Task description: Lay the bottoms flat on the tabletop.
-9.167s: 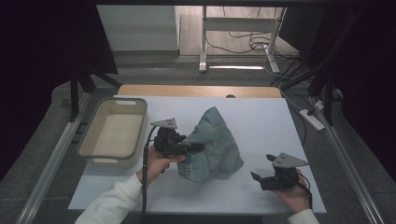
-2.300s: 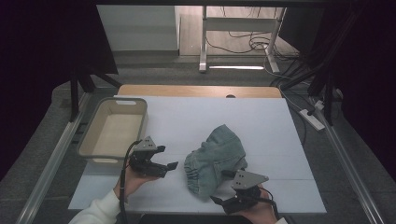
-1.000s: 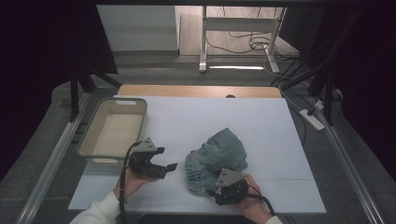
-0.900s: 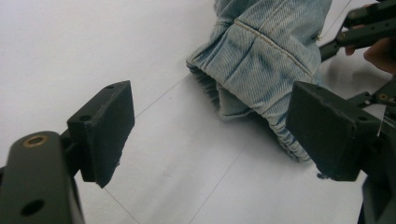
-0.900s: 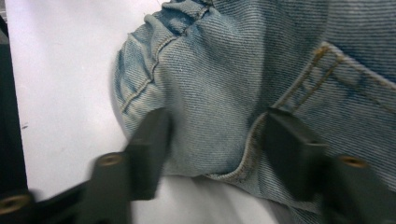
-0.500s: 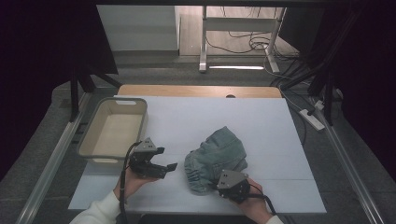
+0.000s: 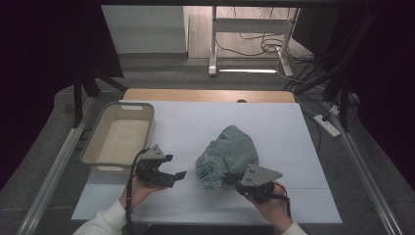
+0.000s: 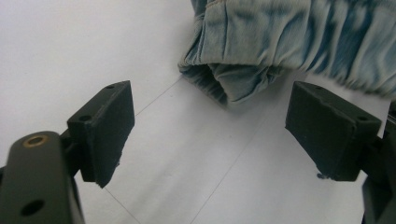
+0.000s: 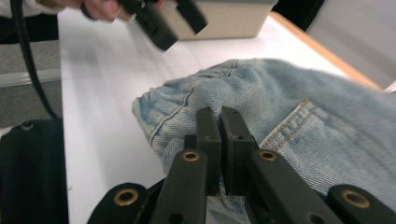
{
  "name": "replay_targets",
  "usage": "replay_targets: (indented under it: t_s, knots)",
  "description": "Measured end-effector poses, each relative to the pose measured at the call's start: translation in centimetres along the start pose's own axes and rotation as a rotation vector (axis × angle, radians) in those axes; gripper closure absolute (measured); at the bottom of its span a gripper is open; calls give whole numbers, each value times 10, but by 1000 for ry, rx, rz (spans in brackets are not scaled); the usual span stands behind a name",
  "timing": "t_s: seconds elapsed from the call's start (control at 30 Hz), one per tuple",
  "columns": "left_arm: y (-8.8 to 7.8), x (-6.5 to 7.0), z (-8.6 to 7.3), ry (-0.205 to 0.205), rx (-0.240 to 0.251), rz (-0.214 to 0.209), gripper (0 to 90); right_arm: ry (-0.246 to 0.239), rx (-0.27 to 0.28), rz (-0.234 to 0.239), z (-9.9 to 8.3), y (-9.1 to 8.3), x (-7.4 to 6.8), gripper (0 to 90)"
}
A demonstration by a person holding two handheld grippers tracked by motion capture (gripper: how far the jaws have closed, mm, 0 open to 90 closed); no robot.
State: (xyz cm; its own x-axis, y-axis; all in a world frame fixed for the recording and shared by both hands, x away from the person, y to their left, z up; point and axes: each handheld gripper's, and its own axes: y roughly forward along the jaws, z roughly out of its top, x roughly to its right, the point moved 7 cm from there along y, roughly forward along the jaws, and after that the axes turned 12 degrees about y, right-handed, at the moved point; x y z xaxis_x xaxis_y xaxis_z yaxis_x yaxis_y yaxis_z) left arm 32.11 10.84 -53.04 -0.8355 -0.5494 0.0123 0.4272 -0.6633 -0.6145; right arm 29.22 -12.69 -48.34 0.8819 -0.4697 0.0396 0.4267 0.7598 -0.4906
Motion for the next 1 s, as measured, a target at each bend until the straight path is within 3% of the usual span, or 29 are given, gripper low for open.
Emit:
replay_targets:
  t_s: [0.23,0.5,0.83,1.0]
  knots:
    - [4,3,0,6,-10,-7,165,11,43,-37,15,-8,15,872]
    - [15,7,2,16,-27,-23,166,58,62,-72,16,-12,35,871]
    - [44,18,11,16,-64,-71,147,76,44,-81,5,-7,43,870]
    - [62,16,13,-15,-90,-77,121,74,45,-84,5,-8,44,871]
